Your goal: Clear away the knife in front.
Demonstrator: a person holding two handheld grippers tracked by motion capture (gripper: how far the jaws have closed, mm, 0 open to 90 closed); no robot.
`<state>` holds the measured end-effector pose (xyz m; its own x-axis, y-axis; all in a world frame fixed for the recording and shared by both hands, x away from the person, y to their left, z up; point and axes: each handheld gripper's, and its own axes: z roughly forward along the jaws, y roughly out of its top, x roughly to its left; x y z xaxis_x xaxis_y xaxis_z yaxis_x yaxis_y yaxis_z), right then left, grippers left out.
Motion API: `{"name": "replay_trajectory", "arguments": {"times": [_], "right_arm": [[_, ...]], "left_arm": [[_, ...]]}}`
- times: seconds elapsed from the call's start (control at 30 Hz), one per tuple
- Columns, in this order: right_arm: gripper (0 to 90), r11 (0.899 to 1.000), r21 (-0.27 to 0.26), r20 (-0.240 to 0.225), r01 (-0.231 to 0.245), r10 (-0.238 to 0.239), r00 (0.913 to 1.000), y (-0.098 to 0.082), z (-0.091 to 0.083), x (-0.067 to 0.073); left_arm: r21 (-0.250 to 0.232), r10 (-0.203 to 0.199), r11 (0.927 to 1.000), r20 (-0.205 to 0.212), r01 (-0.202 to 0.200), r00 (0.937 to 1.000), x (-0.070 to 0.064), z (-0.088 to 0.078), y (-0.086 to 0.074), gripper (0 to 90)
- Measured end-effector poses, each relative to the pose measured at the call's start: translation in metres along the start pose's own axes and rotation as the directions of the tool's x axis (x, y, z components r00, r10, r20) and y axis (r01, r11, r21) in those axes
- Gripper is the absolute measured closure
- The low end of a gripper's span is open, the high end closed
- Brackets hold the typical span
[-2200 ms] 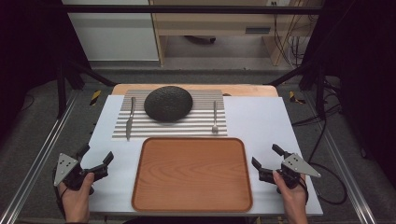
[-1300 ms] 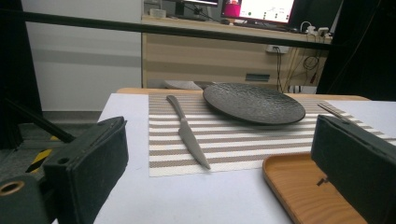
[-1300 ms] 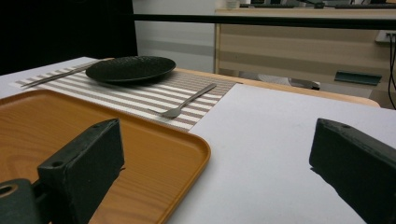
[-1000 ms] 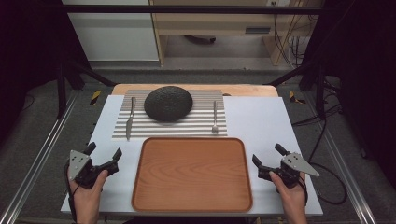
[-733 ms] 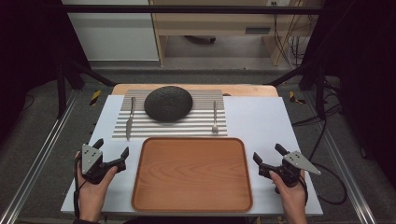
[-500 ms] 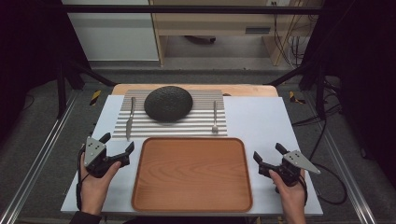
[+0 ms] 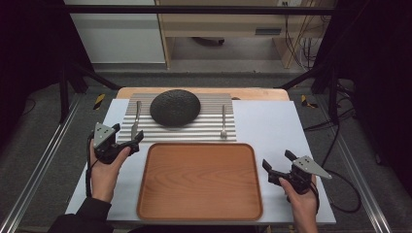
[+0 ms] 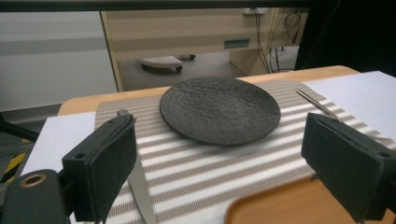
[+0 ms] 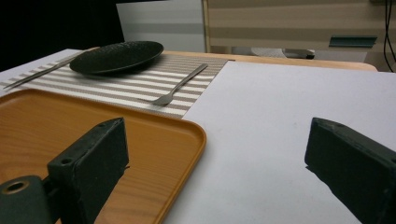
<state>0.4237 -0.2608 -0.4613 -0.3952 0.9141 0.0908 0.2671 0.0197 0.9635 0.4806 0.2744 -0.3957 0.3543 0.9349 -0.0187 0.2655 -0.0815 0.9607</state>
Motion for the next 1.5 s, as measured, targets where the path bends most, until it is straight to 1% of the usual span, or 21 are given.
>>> {"name": "replay_trajectory", "arguments": {"times": [0.2, 0.27, 0.3, 0.37, 0.43, 0.57, 0.7, 0.8, 0.87, 0.9, 0.97, 1.0, 1.03, 1.07, 1.17, 1.27, 1.3, 1.37, 1.4, 1.43, 1.5], "right_arm": [[6.2, 1.0, 0.012, -0.013, -0.001, 0.001, 0.9999, 0.001, 0.0, 0.003], [6.1, 1.0, 0.023, -0.019, 0.015, -0.015, 0.9997, 0.002, 0.001, 0.005], [5.7, 0.999, 0.023, -0.021, 0.023, -0.023, 0.9995, 0.002, 0.001, 0.005], [5.1, 0.999, 0.022, -0.022, 0.029, -0.028, 0.9994, 0.002, 0.002, 0.007], [5.2, 0.999, 0.024, -0.019, 0.033, -0.033, 0.9993, 0.002, 0.002, 0.007], [5.3, 0.999, 0.022, -0.018, 0.033, -0.033, 0.9993, 0.001, 0.004, 0.007], [5.1, 0.999, 0.024, -0.025, 0.033, -0.032, 0.9992, 0.0, 0.006, 0.007], [9.9, 0.999, 0.029, -0.039, 0.039, -0.038, 0.9985, 0.0, 0.006, 0.008], [9.5, 0.999, 0.029, -0.039, 0.041, -0.04, 0.9984, -0.001, 0.006, 0.008], [6.4, 0.999, 0.03, -0.035, 0.045, -0.044, 0.9984, -0.001, 0.006, 0.009], [5.8, 0.998, 0.032, -0.032, 0.046, -0.045, 0.9985, -0.001, 0.006, 0.01], [4.3, 0.998, 0.043, -0.028, 0.051, -0.05, 0.9984, -0.002, 0.007, 0.01], [3.5, 0.997, 0.049, -0.026, 0.051, -0.05, 0.9984, -0.002, 0.008, 0.011], [3.4, 0.997, 0.056, -0.03, 0.054, -0.052, 0.9982, -0.003, 0.009, 0.011], [3.6, 0.996, 0.063, -0.028, 0.059, -0.057, 0.998, -0.004, 0.01, 0.012], [3.8, 0.996, 0.064, -0.031, 0.059, -0.057, 0.9979, -0.003, 0.009, 0.013], [3.8, 0.996, 0.064, -0.031, 0.059, -0.057, 0.9979, -0.003, 0.009, 0.013], [3.7, 0.997, 0.06, -0.057, 0.051, -0.047, 0.9973, -0.003, 0.005, 0.011], [3.7, 0.997, 0.06, -0.057, 0.051, -0.047, 0.9973, -0.003, 0.005, 0.011], [3.7, 0.999, 0.042, -0.071, 0.027, -0.024, 0.9972, -0.002, 0.003, 0.009], [3.9, 1.0, 0.029, -0.076, 0.01, -0.008, 0.9971, -0.002, 0.002, 0.007]], "left_arm": [[-0.016, -0.011, 0.9998, -0.025, 0.01, 0.9996, 0.007, 0.023, 0.01, 10.0], [-0.012, -0.011, 0.9999, -0.028, 0.011, 0.9995, 0.009, 0.036, 0.015, 10.0], [-0.012, -0.011, 0.9999, -0.028, 0.011, 0.9995, 0.009, 0.036, 0.015, 10.0], [0.001, -0.01, 1.0, -0.028, 0.01, 0.9996, 0.011, 0.044, 0.018, 9.9], [-0.002, -0.018, 0.9998, -0.034, 0.018, 0.9993, 0.013, 0.05, 0.023, 9.9], [0.0, -0.001, 1.0, -0.048, 0.001, 0.9989, 0.016, 0.061, 0.034, 9.8], [0.035, 0.01, 0.9994, -0.039, -0.009, 0.9992, 0.02, 0.075, 0.045, 9.5], [0.039, 0.027, 0.9989, -0.046, -0.025, 0.9986, 0.023, 0.085, 0.052, 9.1], [0.035, 0.026, 0.9991, -0.051, -0.024, 0.9983, 0.025, 0.089, 0.054, 9.0], [0.032, 0.028, 0.9991, -0.052, -0.026, 0.9983, 0.026, 0.091, 0.055, 9.0], [0.03, 0.033, 0.9991, -0.054, -0.031, 0.998, 0.027, 0.095, 0.055, 9.0], [0.028, 0.026, 0.9993, -0.056, -0.024, 0.9981, 0.028, 0.097, 0.054, 9.2], [0.025, -0.009, 0.9996, -0.064, 0.01, 0.9979, 0.031, 0.102, 0.053, 9.2], [0.02, -0.027, 0.9994, -0.065, 0.028, 0.9975, 0.033, 0.104, 0.051, 9.2], [0.024, -0.027, 0.9993, -0.081, 0.029, 0.9964, 0.035, 0.108, 0.049, 9.2], [0.045, 0.006, 0.999, -0.093, -0.002, 0.9957, 0.038, 0.114, 0.043, 9.0], [0.047, 0.008, 0.9989, -0.094, -0.004, 0.9955, 0.038, 0.116, 0.041, 9.0], [0.056, 0.01, 0.9984, -0.094, -0.005, 0.9955, 0.04, 0.119, 0.038, 9.2], [0.057, 0.019, 0.9983, -0.1, -0.014, 0.9948, 0.04, 0.12, 0.038, 9.7], [0.053, 0.037, 0.9981, -0.113, -0.031, 0.9929, 0.04, 0.121, 0.037, 10.8], [0.033, 0.039, 0.9988, -0.123, -0.036, 0.9916, 0.041, 0.122, 0.037, 11.5]]}}
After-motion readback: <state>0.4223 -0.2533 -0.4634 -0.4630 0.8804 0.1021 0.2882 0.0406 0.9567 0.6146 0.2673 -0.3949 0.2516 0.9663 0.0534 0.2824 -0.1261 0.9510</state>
